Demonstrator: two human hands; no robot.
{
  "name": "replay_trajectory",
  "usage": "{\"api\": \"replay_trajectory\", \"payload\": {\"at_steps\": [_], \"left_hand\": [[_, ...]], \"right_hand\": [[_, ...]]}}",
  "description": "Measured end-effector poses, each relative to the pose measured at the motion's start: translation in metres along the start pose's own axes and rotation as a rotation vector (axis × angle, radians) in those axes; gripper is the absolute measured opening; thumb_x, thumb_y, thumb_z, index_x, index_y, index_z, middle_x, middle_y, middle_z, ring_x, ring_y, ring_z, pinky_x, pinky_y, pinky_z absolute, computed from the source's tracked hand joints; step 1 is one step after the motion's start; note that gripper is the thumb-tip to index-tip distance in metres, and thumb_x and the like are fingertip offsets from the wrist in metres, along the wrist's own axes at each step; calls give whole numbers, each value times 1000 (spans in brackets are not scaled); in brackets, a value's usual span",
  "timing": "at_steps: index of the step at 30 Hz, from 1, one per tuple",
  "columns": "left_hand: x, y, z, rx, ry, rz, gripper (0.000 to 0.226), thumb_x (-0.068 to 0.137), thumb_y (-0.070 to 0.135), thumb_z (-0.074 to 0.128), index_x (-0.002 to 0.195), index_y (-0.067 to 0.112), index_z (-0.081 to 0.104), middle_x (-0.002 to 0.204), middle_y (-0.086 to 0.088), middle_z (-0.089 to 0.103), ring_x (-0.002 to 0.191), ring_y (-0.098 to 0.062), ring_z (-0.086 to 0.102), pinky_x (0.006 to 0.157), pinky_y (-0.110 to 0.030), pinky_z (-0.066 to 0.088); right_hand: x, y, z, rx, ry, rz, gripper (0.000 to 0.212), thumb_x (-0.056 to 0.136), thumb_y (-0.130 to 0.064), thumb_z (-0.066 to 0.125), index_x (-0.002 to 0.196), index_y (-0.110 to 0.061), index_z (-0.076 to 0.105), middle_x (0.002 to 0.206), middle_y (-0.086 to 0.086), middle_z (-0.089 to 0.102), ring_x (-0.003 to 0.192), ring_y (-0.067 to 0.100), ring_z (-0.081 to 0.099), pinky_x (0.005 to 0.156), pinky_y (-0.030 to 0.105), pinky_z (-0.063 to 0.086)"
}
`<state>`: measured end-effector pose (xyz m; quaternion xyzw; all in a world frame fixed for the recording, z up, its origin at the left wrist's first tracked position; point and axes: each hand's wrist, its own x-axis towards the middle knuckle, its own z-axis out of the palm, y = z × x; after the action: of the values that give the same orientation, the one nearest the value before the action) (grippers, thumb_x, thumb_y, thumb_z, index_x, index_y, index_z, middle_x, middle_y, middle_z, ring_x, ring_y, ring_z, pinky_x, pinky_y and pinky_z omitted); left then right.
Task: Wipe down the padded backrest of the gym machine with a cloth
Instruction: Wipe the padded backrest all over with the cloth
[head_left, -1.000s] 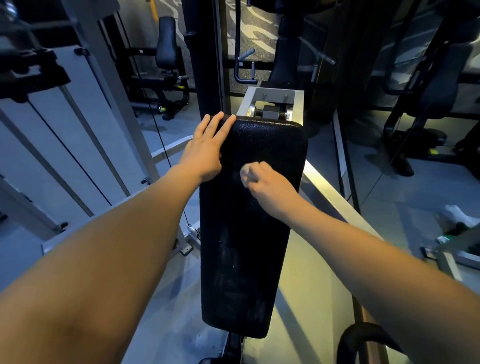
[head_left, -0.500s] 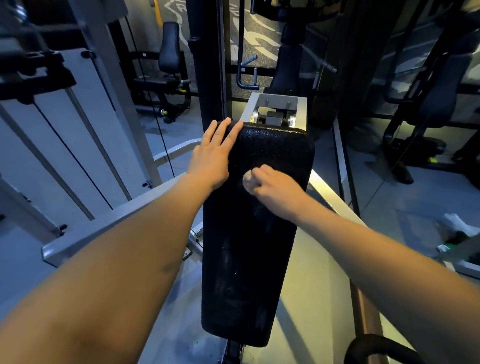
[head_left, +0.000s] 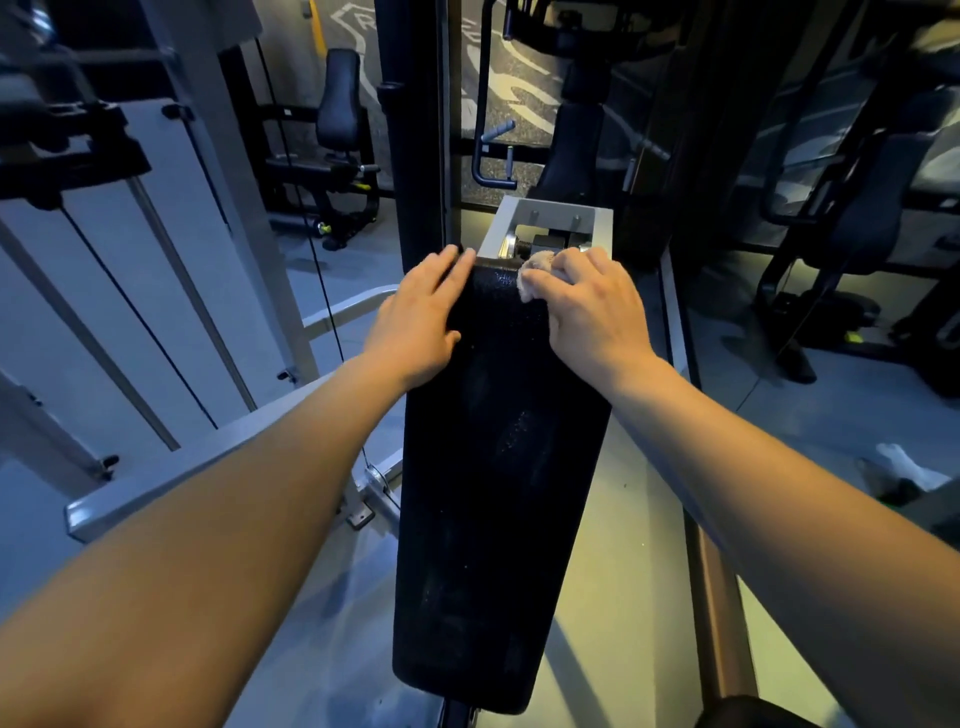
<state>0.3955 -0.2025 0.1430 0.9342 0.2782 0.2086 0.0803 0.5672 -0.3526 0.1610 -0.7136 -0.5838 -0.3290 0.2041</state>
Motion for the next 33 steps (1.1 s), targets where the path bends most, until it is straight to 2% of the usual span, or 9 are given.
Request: {"api": "replay_trajectory", "payload": {"at_steps": [4, 8, 13, 16, 18, 21, 25, 29, 33], "left_hand": [[-5, -27, -7, -327, 49, -323, 89, 95, 32, 69, 162, 17, 12, 162, -8, 22, 149, -28, 26, 120, -41, 28], [-1, -25, 0, -437, -51, -324, 56, 92, 29, 72, 144, 20, 53, 128, -5, 67, 120, -25, 62, 93, -30, 48], [9, -18, 10, -477, 39, -496, 31, 93, 6, 66, 120, 21, 67, 77, 13, 64, 76, -7, 61, 62, -25, 46], [4, -19, 14, -470, 60, -480, 37, 96, 7, 63, 130, 20, 60, 81, 12, 59, 76, -7, 57, 64, -27, 46], [3, -18, 15, -429, 63, -446, 43, 97, 18, 66, 139, 22, 54, 98, -1, 62, 90, -20, 60, 76, -36, 51], [3, -21, 20, -428, 84, -451, 45, 97, 21, 66, 140, 26, 53, 112, -6, 63, 103, -27, 61, 85, -43, 53], [1, -23, 21, -467, 85, -442, 44, 95, 11, 62, 134, 30, 56, 102, -1, 66, 95, -25, 63, 83, -45, 56], [0, -26, 20, -437, 81, -448, 52, 94, 1, 54, 135, 33, 54, 81, 15, 60, 81, -13, 60, 66, -33, 48], [0, -26, 21, -493, 69, -453, 52, 97, 24, 65, 145, 35, 49, 111, -4, 67, 100, -28, 63, 85, -46, 56]], "right_hand": [[24, 3, 6, 157, -104, 125, 29, 87, 4, 54, 98, -14, 73, 94, 9, 64, 91, 37, 57, 68, 33, 40], [47, -18, 16, 182, -216, 154, 29, 85, 6, 54, 100, -11, 73, 97, 11, 67, 97, 36, 58, 72, 32, 35], [86, -67, 30, 229, -337, 80, 32, 88, -1, 51, 108, -17, 70, 107, 9, 64, 102, 32, 58, 73, 34, 38], [93, -56, 21, 280, -457, 93, 42, 85, 1, 52, 114, -20, 72, 114, 8, 69, 107, 29, 64, 87, 41, 55], [84, -29, 9, 242, -477, 175, 40, 84, 1, 54, 113, -17, 75, 115, 10, 73, 111, 32, 66, 95, 45, 56], [72, -13, -2, 172, -466, 290, 31, 87, -2, 56, 106, -12, 77, 112, 13, 74, 108, 36, 65, 90, 42, 56], [96, -62, 16, 273, -459, 301, 39, 87, -5, 55, 116, -21, 75, 120, 9, 73, 116, 33, 62, 98, 40, 53], [107, -76, 19, 308, -528, 109, 28, 94, -6, 50, 106, -20, 71, 116, 6, 73, 115, 33, 62, 89, 39, 53], [86, -27, 7, 190, -496, 189, 33, 98, -4, 52, 118, -18, 74, 122, 9, 73, 115, 33, 63, 92, 38, 54]]}}
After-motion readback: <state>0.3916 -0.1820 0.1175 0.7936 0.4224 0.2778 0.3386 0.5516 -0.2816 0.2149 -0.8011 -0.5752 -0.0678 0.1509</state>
